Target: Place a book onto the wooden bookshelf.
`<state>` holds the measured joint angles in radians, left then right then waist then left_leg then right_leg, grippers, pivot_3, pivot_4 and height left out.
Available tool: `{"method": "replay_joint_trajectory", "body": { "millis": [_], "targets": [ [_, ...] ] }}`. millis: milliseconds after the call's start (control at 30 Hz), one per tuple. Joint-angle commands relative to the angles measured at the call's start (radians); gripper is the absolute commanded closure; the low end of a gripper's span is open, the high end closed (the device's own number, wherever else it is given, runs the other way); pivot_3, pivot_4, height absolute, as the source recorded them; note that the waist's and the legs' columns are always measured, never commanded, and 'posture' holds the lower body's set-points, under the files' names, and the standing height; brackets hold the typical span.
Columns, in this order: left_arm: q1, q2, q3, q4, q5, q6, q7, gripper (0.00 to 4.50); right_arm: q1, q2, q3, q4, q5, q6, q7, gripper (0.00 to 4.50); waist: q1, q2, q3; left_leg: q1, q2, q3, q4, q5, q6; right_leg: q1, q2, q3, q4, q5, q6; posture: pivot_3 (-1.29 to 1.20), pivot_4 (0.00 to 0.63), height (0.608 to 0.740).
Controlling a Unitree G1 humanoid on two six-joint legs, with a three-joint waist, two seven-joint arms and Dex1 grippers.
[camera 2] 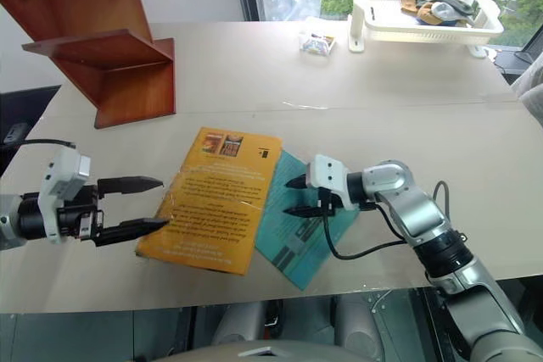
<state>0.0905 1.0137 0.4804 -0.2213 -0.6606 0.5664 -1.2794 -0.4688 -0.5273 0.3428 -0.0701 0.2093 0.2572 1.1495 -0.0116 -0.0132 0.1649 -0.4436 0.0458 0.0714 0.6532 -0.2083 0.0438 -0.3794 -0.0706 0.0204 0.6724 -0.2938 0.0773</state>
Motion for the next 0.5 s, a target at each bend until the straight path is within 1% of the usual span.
{"method": "replay_joint_trajectory", "body": {
  "millis": [33, 133, 233, 300, 333, 500],
  "targets": [
    [-0.026, -0.013, -0.014, 0.072, -0.011, 0.013, 0.002, 0.00, 0.027, -0.062, -0.085, -0.065, 0.034, -0.007, 0.009, 1.91, -0.001, 0.000, 0.000, 0.000, 0.000, 0.000, 0.000, 0.000, 0.000, 0.000, 0.000, 0.000, 0.000, 0.000, 0.000, 0.00, 0.150, 0.740],
    [-0.078, -0.026, -0.075, 0.176, -0.018, 0.049, -0.024, 0.00, 0.086, -0.166, -0.199, -0.129, 0.106, 0.003, 0.055, 1.91, 0.005, 0.001, 0.001, 0.000, 0.000, 0.000, 0.000, 0.000, 0.000, 0.000, 0.000, 0.001, 0.000, 0.000, 0.000, 0.00, 0.150, 0.740],
    [-0.136, -0.027, -0.128, 0.257, -0.035, 0.116, -0.047, 0.00, 0.141, -0.242, -0.314, -0.192, 0.231, 0.062, 0.091, 1.91, 0.007, 0.001, 0.001, -0.001, 0.000, 0.000, 0.000, 0.000, 0.000, 0.000, 0.000, -0.001, 0.000, 0.000, 0.000, 0.00, 0.150, 0.740],
    [-0.185, -0.024, -0.169, 0.316, -0.035, 0.164, -0.062, 0.00, 0.171, -0.275, -0.423, -0.247, 0.396, 0.178, 0.096, 1.91, 0.005, -0.001, 0.000, -0.001, 0.000, 0.000, 0.000, 0.000, 0.000, 0.000, 0.000, -0.001, 0.000, 0.000, 0.000, 0.00, 0.150, 0.740],
    [-0.210, -0.023, -0.183, 0.342, -0.040, 0.189, -0.074, 0.00, 0.185, -0.309, -0.482, -0.279, 0.467, 0.231, 0.107, 1.91, 0.003, -0.001, 0.000, -0.001, 0.000, 0.000, 0.000, 0.000, 0.000, 0.001, 0.000, -0.001, 0.000, 0.000, 0.000, 0.00, 0.150, 0.740],
    [-0.312, -0.030, -0.242, 0.467, -0.053, 0.291, -0.125, 0.00, 0.221, -0.444, -0.701, -0.383, 0.723, 0.417, 0.103, 1.91, -0.003, -0.001, 0.000, -0.001, 0.002, -0.001, 0.000, 0.000, 0.001, 0.000, 0.000, 0.000, 0.000, 0.000, 0.000, 0.00, 0.150, 0.740]
  ]
}}
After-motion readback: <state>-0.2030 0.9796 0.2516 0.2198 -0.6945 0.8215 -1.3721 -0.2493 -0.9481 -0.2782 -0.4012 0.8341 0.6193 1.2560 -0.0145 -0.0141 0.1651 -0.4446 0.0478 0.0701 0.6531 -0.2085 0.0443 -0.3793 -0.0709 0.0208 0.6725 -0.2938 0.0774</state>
